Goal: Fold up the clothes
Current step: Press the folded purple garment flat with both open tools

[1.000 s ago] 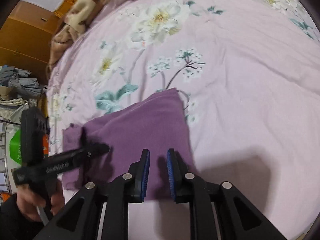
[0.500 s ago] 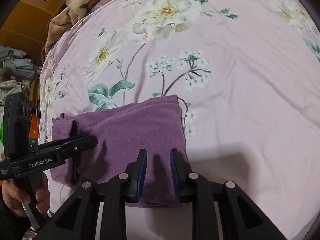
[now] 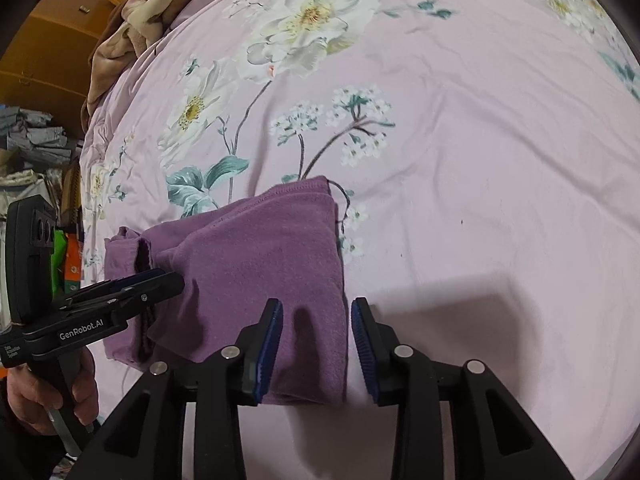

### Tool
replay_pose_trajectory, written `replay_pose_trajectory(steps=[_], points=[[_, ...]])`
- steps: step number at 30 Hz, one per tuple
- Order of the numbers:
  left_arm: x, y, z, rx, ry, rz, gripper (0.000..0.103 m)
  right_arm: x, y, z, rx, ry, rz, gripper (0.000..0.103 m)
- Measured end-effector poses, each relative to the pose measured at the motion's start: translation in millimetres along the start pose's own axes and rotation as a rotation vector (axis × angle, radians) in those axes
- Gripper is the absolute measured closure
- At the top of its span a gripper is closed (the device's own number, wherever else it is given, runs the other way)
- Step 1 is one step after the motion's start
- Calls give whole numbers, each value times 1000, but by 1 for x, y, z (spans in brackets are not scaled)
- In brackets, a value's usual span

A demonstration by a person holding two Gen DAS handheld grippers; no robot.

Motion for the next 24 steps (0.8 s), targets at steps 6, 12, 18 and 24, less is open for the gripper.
replay_pose_trajectory(steps=[6,12,18,24], points=[[3,2,2,29,11,20,53,-5,7,6,61,-21,50,65],[1,-1,10,35,-7,18,53,-6,9,11,86,-33,66,64],[6,-4,15,28,-8,10,53,-5,7,11,118,-31,59,64],[13,-12,29,-4,-31,-18,53,-5,14,21,151,-53,82,64]])
Point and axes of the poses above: each gripper's, at about its wrist camera, not at the fingertips, and z roughly the way its jaws point, y to its right, x to its top, the point moved 8 cm from there along z, roughly the way its jaws point, and after that the axes turned 7 degrees about x, right-handed, at the moved point
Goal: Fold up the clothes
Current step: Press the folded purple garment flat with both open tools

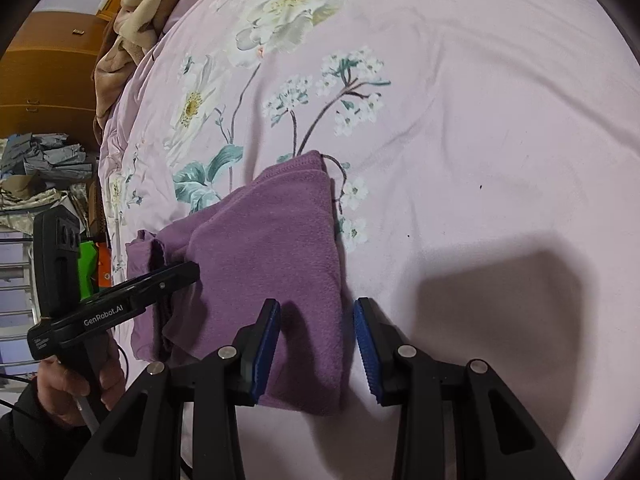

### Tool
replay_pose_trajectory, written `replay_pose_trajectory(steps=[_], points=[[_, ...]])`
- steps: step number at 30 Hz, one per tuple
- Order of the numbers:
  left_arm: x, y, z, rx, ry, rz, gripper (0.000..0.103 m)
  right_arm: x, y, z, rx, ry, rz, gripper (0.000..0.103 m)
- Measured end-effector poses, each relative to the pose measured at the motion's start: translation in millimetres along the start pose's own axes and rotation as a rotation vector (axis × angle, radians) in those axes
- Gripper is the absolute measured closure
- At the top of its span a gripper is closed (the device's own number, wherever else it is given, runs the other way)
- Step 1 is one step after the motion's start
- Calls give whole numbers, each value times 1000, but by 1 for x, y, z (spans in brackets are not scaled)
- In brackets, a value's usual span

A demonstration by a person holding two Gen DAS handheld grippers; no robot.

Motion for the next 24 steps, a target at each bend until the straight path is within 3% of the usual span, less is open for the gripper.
replay_pose_trajectory(steps=[9,24], points=[[-12,-17,-19,-54,20,-77,53,6,-5,9,47,-11,-43,62],[-43,-83,-59,-11,68,-176,53,12,-11,18,187,-38,-40,63]])
Point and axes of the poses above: each gripper's, at about its wrist camera, not at the fingertips, and z roughly the way its jaws point, y to its right, x to its top, the point moved 8 cm from there along z, roughly the way its jaws point, and after that the axes turned 7 degrees about x, right-handed, at the moved point
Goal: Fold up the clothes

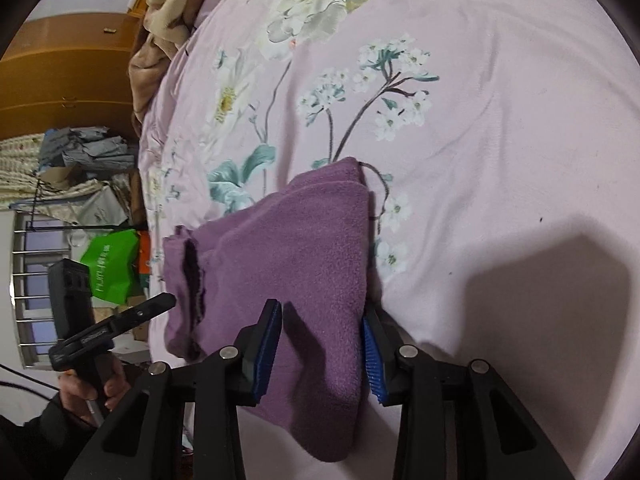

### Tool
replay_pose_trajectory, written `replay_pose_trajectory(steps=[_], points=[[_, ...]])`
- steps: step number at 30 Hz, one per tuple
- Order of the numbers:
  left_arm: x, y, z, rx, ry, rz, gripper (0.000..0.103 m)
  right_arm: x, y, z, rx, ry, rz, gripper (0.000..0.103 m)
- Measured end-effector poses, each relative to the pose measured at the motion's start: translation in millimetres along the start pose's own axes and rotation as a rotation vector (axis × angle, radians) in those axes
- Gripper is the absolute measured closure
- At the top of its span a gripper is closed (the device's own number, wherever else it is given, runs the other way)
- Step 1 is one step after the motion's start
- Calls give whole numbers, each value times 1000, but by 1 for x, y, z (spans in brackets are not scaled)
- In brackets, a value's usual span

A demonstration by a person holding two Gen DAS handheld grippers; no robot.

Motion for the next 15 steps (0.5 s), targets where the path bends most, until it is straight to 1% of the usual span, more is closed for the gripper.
replay_pose_trajectory(steps=[3,9,10,11,12,13,15], points=[[1,-3,1,2,-3,10,53,-1,5,7,-19,-7,-2,66],[-2,0,11,-3,-17,31,53,2,7,11,-8,-29,9,66],[-3,1,11,-7,-18,30,53,2,4,9,-4,-28,4,67],[-3,2,11,-8,-18,30,53,2,2,8,-1,-28,-1,70],[-4,2,11,-10,-18,31,53,2,-1,7,2,-28,-5,80],[-4,2,11,-12,-18,32,53,2,-4,5,5,-22,-10,86],[-5,3,10,-14,-17,36,53,2,-9,2,15,-6,-9,89]])
Point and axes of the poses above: each gripper's, at about its wrist camera, not at the fingertips, and z roughly the way its jaws point, y to its right, x to its top, the point moved 8 cm from there along z, roughly the way its jaws point, and after that the axes turned 7 degrees about x, right-handed, at the moved point
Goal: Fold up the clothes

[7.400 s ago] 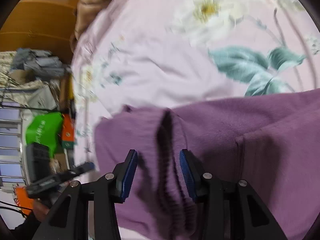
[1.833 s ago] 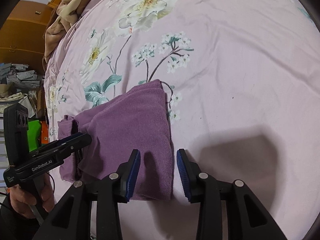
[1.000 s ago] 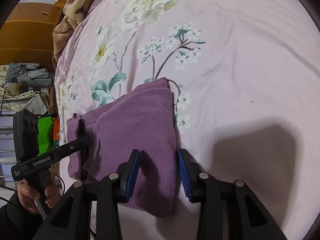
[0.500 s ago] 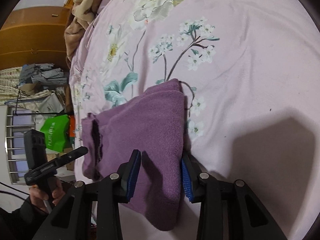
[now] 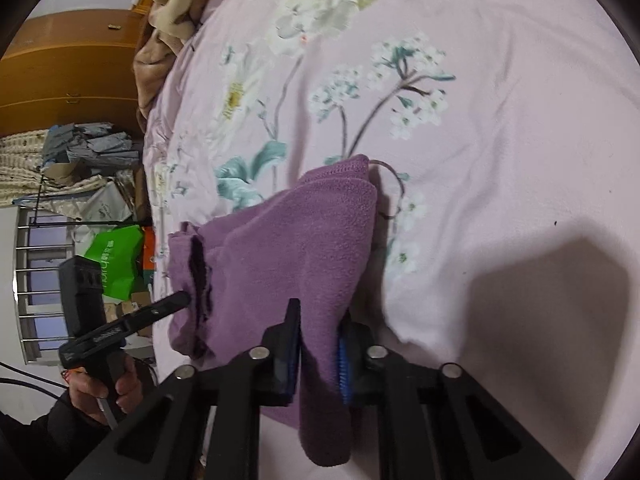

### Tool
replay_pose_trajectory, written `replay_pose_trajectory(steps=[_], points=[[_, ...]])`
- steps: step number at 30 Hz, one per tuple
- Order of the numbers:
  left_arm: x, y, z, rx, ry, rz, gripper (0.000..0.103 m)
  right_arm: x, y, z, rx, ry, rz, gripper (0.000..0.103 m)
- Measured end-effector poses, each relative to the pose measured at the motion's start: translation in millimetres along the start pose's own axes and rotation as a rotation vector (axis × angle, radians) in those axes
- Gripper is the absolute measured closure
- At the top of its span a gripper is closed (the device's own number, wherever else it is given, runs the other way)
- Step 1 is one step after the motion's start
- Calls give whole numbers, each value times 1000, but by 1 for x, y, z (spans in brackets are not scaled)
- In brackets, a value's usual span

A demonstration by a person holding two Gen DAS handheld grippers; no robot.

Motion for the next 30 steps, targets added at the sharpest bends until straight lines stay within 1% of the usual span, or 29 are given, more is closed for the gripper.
replay_pose_trajectory(steps=[3,6,12,18,24,30], points=[[0,-2,-2,4,3,6,53,1,-10,-6,12,27,-2,90],[1,-3,-4,4,11,9,53,4,-30,-15,41,56,-19,91],[5,-6,-8,-15,25,8,53,9,-91,-30,101,86,-80,91],[6,-14,-14,-42,43,26,53,13,-155,-26,127,89,-131,91],[4,-50,-33,-66,68,13,53,8,-203,-10,100,68,-170,91],[2,-109,-53,-77,83,-21,53,-1,-253,29,72,44,-197,91]])
Point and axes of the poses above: each gripper's, at about its wrist camera, not at the fingertips, and z roughly the way its jaws point, y to its right, x to its top, the point moved 8 cm from there along z, roughly the way its jaws point, and after that the axes turned 7 degrees about x, right-handed, at the moved point
